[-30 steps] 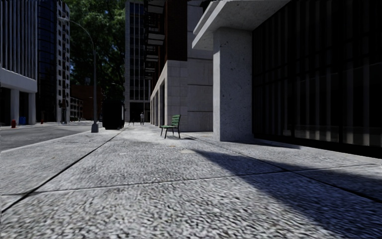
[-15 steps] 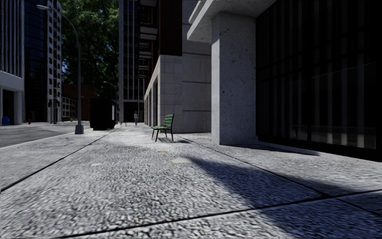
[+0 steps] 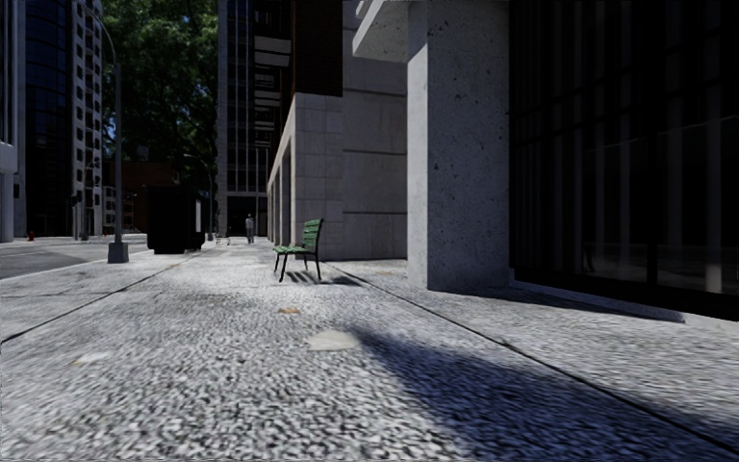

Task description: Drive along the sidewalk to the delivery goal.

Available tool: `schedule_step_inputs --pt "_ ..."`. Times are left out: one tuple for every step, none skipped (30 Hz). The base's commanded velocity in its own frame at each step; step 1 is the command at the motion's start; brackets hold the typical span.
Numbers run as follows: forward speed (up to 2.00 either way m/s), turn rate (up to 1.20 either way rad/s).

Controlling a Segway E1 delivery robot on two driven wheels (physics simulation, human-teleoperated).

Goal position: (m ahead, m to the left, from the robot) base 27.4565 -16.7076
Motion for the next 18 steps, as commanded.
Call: schedule_step_inputs --pt "2.0 0.0" --pt "2.0 0.0" --pt "2.0 0.0" --pt "2.0 0.0" --pt "2.0 0.0" --pt "2.0 0.0" --pt "2.0 0.0" --pt "2.0 0.0" --pt "2.0 0.0" --pt "2.0 0.0" --pt "2.0 -0.02" --pt "2.0 -0.16" --pt "2.0 -0.24" --pt "2.0 -0.24" --pt "2.0 -0.26" --pt "2.0 -0.26" --pt "2.0 -0.15" --pt "2.0 -0.15"
